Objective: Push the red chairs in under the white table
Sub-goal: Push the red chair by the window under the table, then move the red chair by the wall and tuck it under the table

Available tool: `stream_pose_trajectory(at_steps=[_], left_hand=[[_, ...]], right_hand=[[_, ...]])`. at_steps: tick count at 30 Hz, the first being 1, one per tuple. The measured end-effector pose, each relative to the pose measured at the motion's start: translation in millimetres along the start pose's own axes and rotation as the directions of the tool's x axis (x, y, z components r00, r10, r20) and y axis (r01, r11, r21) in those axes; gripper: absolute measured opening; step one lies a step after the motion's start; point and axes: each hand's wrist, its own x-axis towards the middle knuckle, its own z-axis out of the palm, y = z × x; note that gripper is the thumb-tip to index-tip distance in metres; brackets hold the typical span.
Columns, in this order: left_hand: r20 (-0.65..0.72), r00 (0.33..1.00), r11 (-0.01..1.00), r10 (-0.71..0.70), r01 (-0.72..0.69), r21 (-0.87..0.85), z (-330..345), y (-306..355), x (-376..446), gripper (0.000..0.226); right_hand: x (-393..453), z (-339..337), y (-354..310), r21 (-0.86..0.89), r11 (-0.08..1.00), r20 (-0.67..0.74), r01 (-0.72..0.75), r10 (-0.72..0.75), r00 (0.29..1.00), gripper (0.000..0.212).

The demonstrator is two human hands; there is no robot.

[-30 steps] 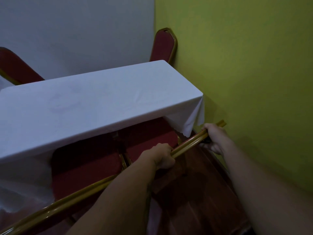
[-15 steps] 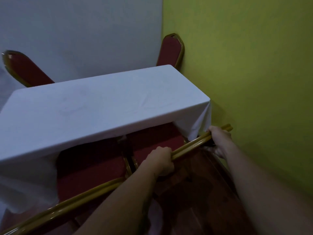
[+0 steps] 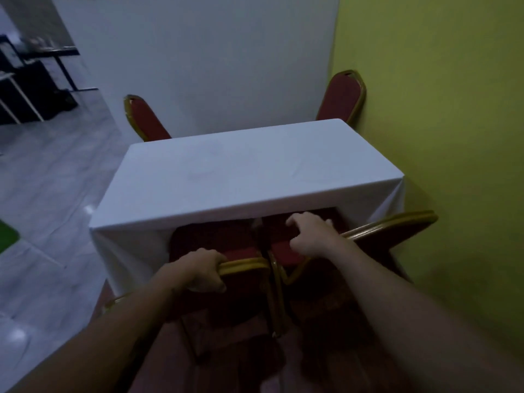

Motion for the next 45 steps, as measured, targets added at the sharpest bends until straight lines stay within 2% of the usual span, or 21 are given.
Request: stream_pose_trajectory(at_steps=[3,5,7,8,13,18,20,23,26,28,31,35,38,45], left_hand=[[-0.089,0.996,0.999,-0.032,0.032,0.001,4,-20,-15,0.045],[-0.175,0.984,0.999,-0.042,0.040,-0.015,8,-27,-21,0.034],[-0.254,0.967,0.999,-0.030,0.023,-0.030,14,-32,-23,0.022],[-0.280,0.960,1.000,-0.007,-0.001,-0.027,15,-35,-22,0.017],[-0.333,0.926,0.984,0.180,-0.166,0.069,11,-53,-15,0.012],[-0.354,0.895,0.963,0.270,-0.248,0.108,-1,-93,-10,0.013],[-0.327,0.892,0.947,0.311,-0.318,0.032,-4,-107,-8,0.014],[-0.235,0.905,0.885,0.354,-0.406,-0.228,-7,-136,-8,0.033],[-0.213,0.902,0.838,0.376,-0.429,-0.337,-12,-188,-15,0.040],[-0.208,0.915,0.831,0.346,-0.402,-0.384,-18,-233,-20,0.039],[-0.275,0.923,0.838,0.267,-0.364,-0.408,-38,-303,-24,0.036],[-0.345,0.925,0.848,0.159,-0.307,-0.431,-68,-385,-21,0.032],[-0.369,0.925,0.837,0.096,-0.275,-0.472,-87,-437,-7,0.033],[-0.358,0.934,0.877,0.023,-0.191,-0.442,-150,-539,56,0.036]], right_hand=[[-3,40,-36,0.132,0.983,0.201,0.131,-0.156,0.967,0.064],[-4,63,-52,0.120,0.975,0.239,0.185,-0.209,0.948,0.049],[-3,84,-62,0.042,0.976,0.171,0.216,-0.220,0.960,0.029],[-1,92,-65,-0.009,0.976,0.118,0.217,-0.214,0.970,0.027],[2,113,-80,-0.123,0.976,-0.016,0.182,-0.185,0.983,0.027],[12,124,-122,-0.133,0.989,-0.015,0.069,-0.072,0.997,0.026],[15,118,-142,-0.183,0.983,0.053,-0.016,0.027,0.998,0.027],[18,102,-178,-0.247,0.961,0.177,-0.123,0.170,0.969,0.040],[22,94,-227,-0.304,0.948,0.248,-0.098,0.178,0.952,0.064],[29,97,-266,-0.354,0.934,0.324,-0.045,0.168,0.931,0.068],[49,100,-324,-0.242,0.970,0.362,-0.018,0.107,0.926,0.061],[95,104,-390,-0.236,0.967,0.241,0.098,-0.040,0.970,0.057],[143,111,-430,-0.148,0.977,0.208,0.152,-0.119,0.971,0.055],[299,126,-507,0.077,0.982,0.172,0.171,-0.182,0.968,0.045]])
